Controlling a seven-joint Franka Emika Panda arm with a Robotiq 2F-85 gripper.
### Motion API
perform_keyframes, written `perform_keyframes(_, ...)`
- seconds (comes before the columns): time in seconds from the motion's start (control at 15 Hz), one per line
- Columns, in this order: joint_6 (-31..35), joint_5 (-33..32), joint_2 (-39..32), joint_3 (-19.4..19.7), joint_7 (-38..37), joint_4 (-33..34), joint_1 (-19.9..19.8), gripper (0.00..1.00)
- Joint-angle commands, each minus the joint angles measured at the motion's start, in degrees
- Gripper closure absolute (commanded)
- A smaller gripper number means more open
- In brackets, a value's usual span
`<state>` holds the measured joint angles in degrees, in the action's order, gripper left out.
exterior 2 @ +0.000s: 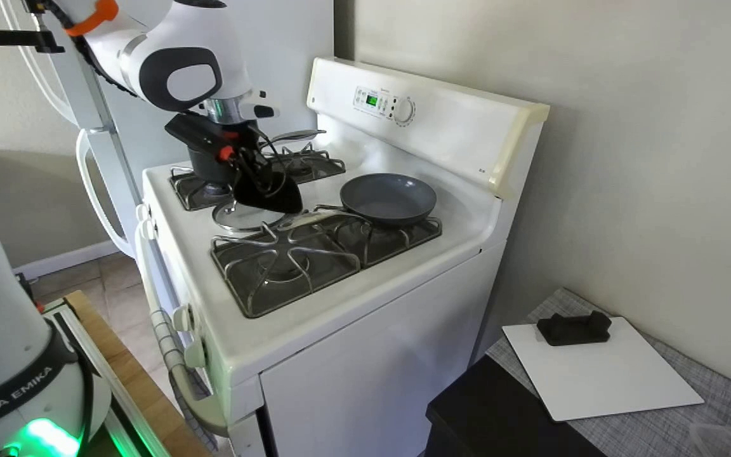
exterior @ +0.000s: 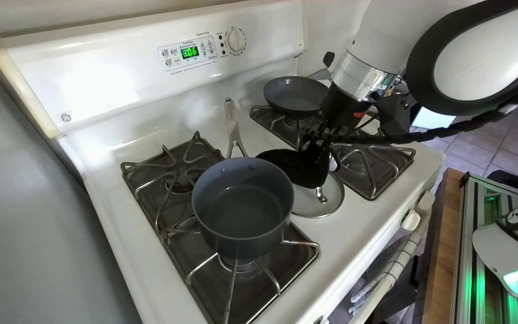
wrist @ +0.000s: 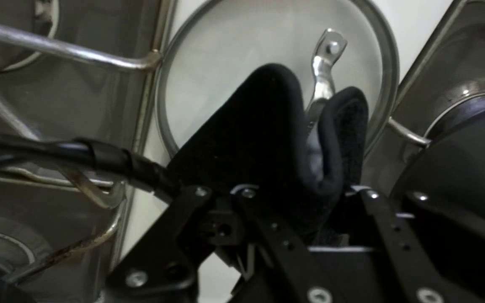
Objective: Use the black pot holder to place the glass lid on the pot.
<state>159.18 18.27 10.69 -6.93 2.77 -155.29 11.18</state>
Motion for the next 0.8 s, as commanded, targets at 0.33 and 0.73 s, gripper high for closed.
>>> perform_keyframes(0.33, 0.22, 0.84, 1.75, 0.14, 0.4, -2.94, 2.89, 0.57)
perform_keyframes(0.73, -1.19, -1.82, 0.52, -0.12, -1.79, -1.82, 1.4, 0.14)
